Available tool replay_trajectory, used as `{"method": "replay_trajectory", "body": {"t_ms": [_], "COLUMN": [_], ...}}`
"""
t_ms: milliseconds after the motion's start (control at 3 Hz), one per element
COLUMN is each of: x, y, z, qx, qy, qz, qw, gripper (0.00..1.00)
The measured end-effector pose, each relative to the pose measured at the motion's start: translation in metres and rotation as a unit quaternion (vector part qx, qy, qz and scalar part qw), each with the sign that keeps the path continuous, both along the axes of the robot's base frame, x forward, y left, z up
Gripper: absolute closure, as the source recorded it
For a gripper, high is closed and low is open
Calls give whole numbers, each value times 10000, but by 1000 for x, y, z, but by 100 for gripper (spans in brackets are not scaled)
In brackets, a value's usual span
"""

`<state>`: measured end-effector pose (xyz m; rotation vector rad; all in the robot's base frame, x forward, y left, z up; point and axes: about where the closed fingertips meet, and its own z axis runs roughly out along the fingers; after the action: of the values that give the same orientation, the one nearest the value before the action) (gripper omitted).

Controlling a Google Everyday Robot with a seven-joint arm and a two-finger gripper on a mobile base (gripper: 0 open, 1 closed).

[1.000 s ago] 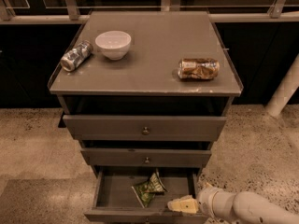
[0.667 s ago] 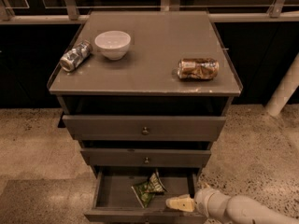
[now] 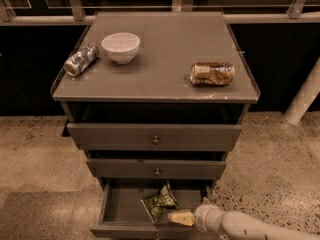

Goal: Pick green jalapeno chip bag from bottom drawer and place on counter

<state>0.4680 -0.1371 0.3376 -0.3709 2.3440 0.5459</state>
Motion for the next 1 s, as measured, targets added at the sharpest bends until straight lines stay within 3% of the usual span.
{"method": "replay_trajectory", "body": {"t_ms": [667, 1000], "x": [-3, 15], "y": [1, 18], "z": [-11, -33], "qx": [88, 238], "qy": [53, -70], "qz": [-137, -99], "qw": [9999, 9996], "gripper": [0, 0]}}
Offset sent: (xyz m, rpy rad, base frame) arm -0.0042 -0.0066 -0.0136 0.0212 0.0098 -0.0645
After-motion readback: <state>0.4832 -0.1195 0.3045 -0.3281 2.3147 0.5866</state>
